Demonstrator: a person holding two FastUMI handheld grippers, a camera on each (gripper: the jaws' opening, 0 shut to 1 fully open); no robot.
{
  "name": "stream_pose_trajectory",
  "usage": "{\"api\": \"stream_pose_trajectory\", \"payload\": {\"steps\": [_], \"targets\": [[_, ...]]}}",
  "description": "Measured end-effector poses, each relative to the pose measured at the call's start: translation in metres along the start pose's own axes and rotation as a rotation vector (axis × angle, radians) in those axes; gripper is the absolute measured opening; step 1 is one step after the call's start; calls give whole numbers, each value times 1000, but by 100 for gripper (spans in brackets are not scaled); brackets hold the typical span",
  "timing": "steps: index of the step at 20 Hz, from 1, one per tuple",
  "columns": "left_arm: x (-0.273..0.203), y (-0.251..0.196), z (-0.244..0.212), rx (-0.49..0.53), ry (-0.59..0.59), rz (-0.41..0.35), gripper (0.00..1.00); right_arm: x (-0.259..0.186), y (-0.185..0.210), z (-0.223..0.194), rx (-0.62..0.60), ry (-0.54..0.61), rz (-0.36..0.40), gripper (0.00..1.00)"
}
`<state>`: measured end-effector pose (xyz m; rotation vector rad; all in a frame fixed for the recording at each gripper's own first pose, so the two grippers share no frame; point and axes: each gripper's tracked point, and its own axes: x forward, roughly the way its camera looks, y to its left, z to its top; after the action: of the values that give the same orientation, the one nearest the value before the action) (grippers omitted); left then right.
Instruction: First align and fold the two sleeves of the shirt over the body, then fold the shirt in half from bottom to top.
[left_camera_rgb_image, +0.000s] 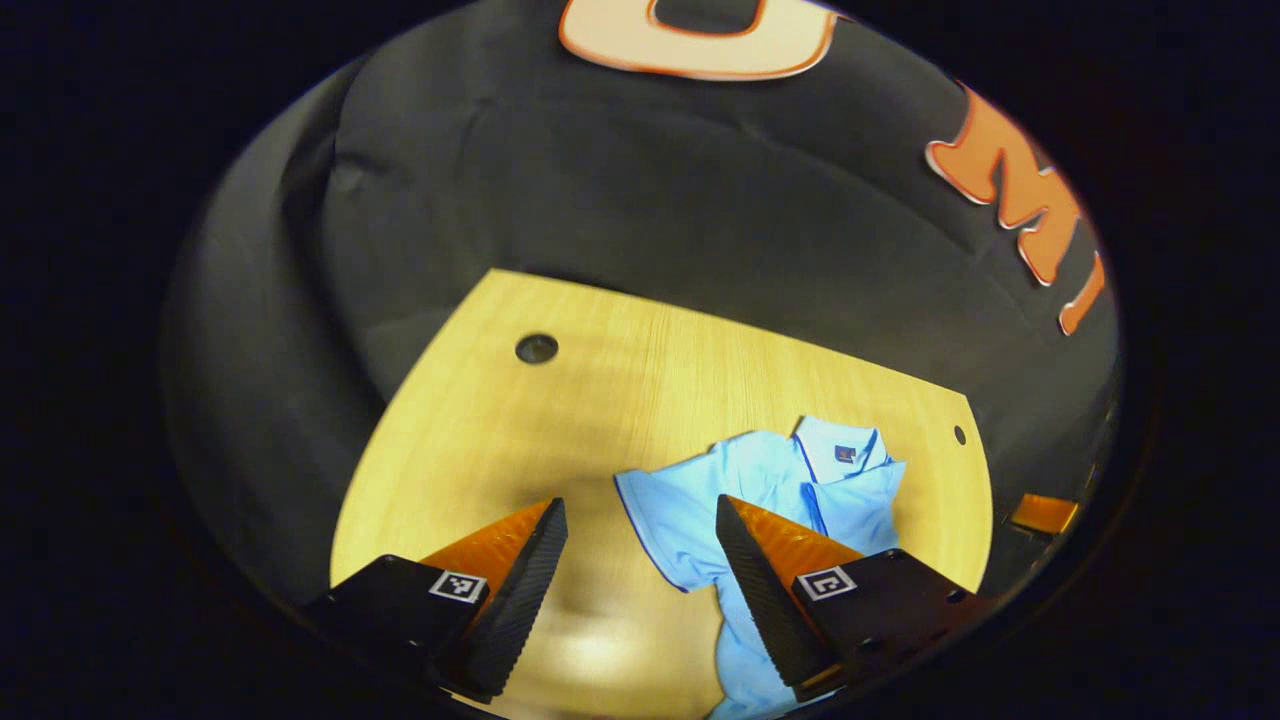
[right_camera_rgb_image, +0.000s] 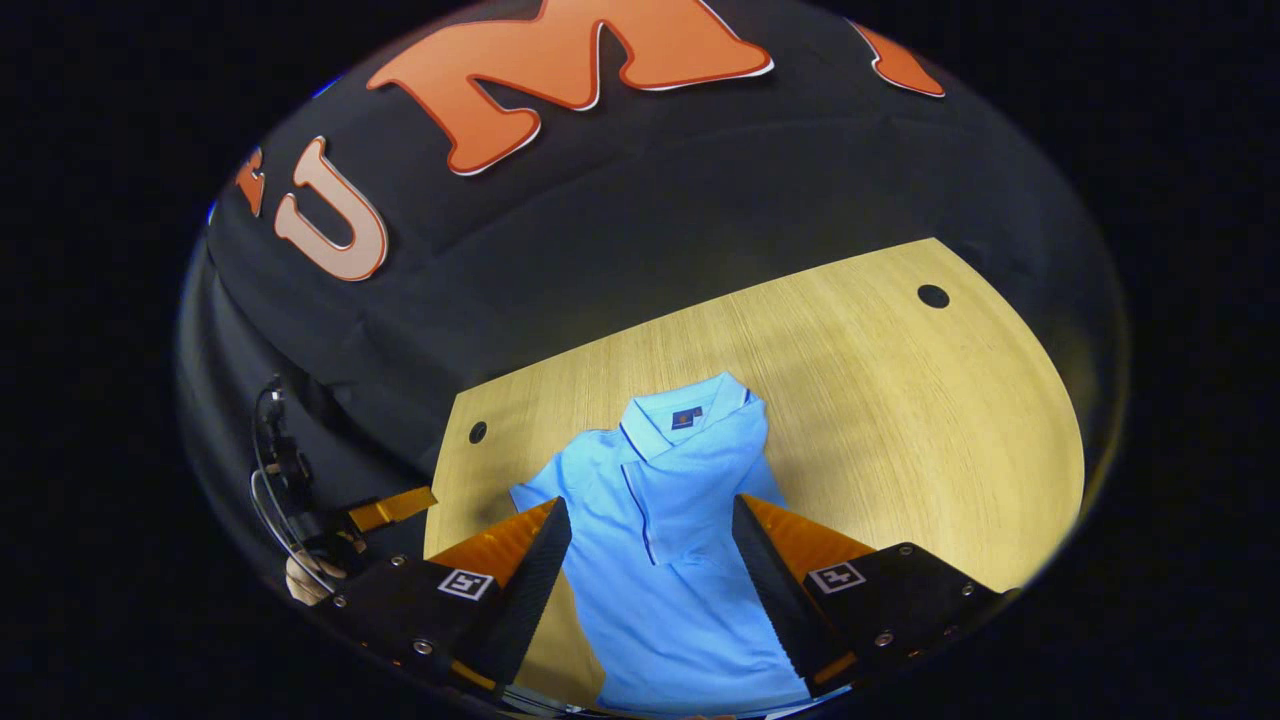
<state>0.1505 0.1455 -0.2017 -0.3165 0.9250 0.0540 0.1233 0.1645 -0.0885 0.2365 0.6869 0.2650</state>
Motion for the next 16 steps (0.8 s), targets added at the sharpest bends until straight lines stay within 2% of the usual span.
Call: {"api": "stream_pose_trajectory", "payload": {"steps": [2,7,16], "targets": [[22,2,-14,-59,91,4,97,-6,-13,-1,15,5,-4,99],[73,-3,-47,-118,256,44,99,-10,-49,-6,58,28,-25,99],[116,3,-82,-144,358,199,100,-11,-106,-15,127,47,-71,98]]}}
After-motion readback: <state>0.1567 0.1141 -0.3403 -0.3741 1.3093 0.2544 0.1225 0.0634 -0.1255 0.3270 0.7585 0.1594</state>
